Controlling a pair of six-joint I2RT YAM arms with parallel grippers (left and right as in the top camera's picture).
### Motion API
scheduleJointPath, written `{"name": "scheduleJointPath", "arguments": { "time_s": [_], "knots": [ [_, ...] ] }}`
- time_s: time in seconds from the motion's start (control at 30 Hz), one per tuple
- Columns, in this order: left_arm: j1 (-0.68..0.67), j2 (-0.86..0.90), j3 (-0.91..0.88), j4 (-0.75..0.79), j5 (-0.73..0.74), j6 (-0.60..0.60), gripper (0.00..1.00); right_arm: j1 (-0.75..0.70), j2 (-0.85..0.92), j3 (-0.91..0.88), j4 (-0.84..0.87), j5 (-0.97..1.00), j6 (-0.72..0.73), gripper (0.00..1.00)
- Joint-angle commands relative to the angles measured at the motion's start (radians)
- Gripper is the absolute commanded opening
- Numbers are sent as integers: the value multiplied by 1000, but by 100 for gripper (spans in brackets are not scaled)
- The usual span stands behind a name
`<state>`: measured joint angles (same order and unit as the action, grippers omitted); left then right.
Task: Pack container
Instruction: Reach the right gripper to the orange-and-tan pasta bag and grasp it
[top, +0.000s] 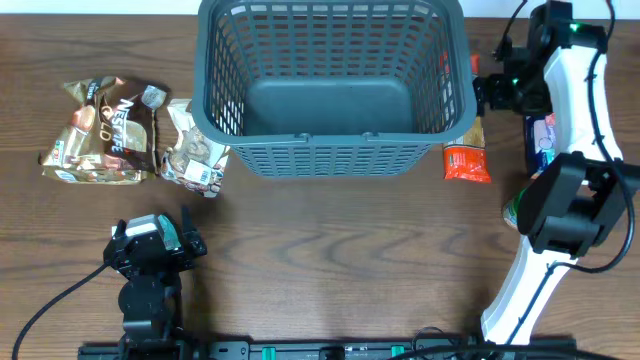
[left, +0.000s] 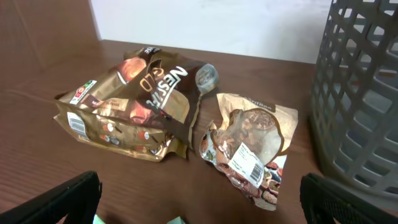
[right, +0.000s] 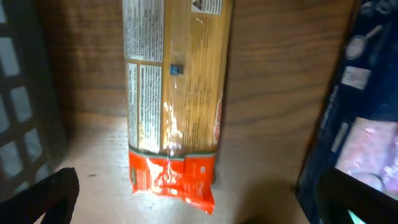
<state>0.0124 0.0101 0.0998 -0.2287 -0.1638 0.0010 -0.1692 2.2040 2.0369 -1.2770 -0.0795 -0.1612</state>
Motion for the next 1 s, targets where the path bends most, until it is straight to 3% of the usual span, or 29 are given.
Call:
{"name": "scheduleJointPath", "arguments": {
  "time_s": [0.0,0.13,0.43,0.97],
  "knots": [
    [6,-6,-25,-8,-3,10,99,17,7,-52,35,-14,60,96],
    [6,-6,-25,-8,-3,10,99,28,7,-123,103,-15,105,94],
    [6,-6,-25,-8,-3,10,99,90,7,-246,284,16,116,99],
    [6,-6,-25,-8,-3,10,99,66,7,-270,440,107,183,99]
  ]
}}
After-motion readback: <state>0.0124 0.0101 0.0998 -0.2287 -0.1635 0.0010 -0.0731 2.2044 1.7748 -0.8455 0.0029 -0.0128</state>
